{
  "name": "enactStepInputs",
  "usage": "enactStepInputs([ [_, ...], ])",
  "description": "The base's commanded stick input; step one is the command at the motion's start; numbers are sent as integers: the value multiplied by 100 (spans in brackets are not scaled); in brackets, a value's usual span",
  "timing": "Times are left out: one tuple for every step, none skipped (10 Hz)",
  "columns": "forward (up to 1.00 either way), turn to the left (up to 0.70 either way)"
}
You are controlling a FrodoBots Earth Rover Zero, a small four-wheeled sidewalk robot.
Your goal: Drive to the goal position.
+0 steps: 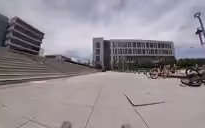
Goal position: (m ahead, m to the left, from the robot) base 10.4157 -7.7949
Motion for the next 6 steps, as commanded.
enactStepInputs([
  [70, -22],
  [70, -30],
  [70, -27],
  [70, -3],
  [70, 0],
  [70, 0],
])
